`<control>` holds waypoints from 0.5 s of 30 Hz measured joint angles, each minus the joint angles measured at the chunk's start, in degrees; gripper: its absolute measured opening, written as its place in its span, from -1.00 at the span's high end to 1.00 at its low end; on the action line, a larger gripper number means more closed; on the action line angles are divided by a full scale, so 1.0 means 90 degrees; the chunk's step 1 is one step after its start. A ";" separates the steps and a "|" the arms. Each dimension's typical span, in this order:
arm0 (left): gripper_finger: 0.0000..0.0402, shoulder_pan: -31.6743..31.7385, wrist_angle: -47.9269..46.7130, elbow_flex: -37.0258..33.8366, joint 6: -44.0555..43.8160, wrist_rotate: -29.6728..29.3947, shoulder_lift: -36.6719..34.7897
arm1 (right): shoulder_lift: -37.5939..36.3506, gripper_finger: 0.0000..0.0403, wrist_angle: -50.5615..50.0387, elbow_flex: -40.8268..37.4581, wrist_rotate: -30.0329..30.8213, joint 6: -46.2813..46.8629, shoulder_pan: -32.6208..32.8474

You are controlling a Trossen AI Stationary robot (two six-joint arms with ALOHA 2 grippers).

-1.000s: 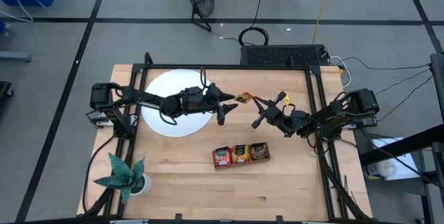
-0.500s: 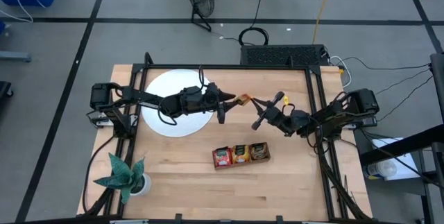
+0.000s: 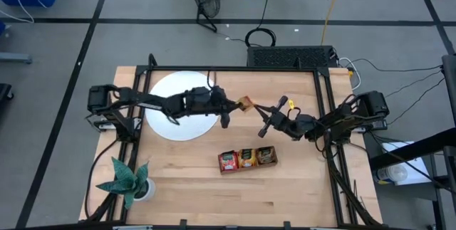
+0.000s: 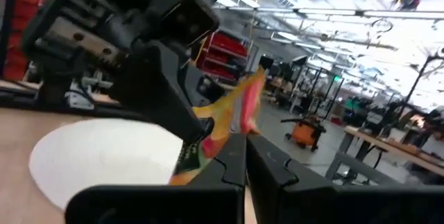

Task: Pick & Place Tea
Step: Put the orange tea bag into the middle section of the wooden organizer

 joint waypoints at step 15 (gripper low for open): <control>0.99 -0.0851 -0.9962 0.4751 0.0065 -0.0920 0.0568 | -0.0111 1.00 -0.1890 0.0258 -0.1114 0.1103 -0.0258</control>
